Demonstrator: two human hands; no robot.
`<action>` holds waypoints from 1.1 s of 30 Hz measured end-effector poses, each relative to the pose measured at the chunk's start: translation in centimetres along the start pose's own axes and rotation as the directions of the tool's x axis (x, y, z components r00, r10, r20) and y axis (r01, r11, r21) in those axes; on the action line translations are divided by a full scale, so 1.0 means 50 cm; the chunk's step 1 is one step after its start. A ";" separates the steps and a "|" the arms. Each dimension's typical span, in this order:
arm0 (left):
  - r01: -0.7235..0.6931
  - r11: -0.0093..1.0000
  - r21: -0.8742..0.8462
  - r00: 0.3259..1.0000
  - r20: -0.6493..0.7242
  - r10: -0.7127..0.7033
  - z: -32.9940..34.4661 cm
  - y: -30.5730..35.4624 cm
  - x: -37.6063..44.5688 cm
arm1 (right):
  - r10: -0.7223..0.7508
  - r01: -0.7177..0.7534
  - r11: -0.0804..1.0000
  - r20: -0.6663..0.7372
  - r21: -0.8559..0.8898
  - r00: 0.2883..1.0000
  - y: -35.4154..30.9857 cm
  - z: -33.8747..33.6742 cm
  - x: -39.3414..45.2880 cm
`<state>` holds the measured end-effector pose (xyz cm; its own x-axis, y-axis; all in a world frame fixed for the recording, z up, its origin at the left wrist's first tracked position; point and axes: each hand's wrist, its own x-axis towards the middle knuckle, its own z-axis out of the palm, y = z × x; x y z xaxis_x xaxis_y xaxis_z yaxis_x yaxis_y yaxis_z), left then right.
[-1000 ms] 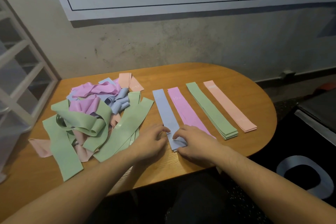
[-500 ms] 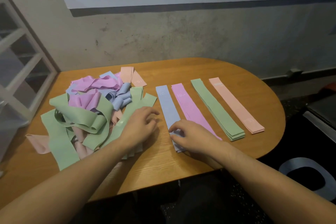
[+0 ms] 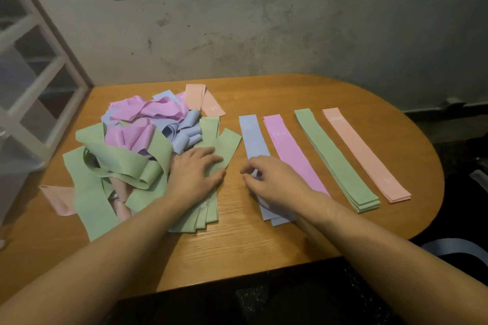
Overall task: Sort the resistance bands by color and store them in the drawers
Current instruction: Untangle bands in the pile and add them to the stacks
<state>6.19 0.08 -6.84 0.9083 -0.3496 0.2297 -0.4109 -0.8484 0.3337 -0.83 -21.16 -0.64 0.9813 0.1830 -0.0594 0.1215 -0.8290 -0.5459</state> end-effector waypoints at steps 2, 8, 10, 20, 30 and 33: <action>-0.033 0.998 -0.053 0.999 -0.029 0.032 0.000 -0.003 -0.001 | -0.009 0.009 1.000 0.000 0.021 1.000 0.001 0.008 0.021; -0.127 0.970 -0.209 0.982 -0.161 0.094 0.002 -0.008 -0.013 | -0.038 0.040 0.998 -0.050 0.050 0.998 0.005 0.033 0.066; -0.184 0.956 -0.228 0.967 -0.216 0.135 -0.001 -0.005 -0.019 | -0.034 0.034 0.999 -0.040 0.017 0.999 0.001 0.038 0.074; -0.236 0.894 -0.381 0.959 -0.237 0.153 -0.021 0.017 -0.047 | -0.065 0.060 0.998 -0.241 -0.031 0.968 0.014 0.037 0.059; 0.010 0.861 -0.509 0.999 -0.038 -0.035 -0.051 0.055 -0.057 | 0.101 0.011 0.872 -0.201 0.489 0.974 -0.003 0.016 0.028; 0.063 0.835 -0.547 0.998 0.028 -0.057 -0.059 0.058 -0.059 | 0.193 -0.010 0.740 -0.198 0.672 0.961 -0.011 0.012 0.032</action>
<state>2.10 -0.17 -3.85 0.9321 -0.3113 0.1849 -0.3287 -0.5132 0.7928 0.57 -20.10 -0.92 0.9961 -0.0885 0.0031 -0.0201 -0.2601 -0.9654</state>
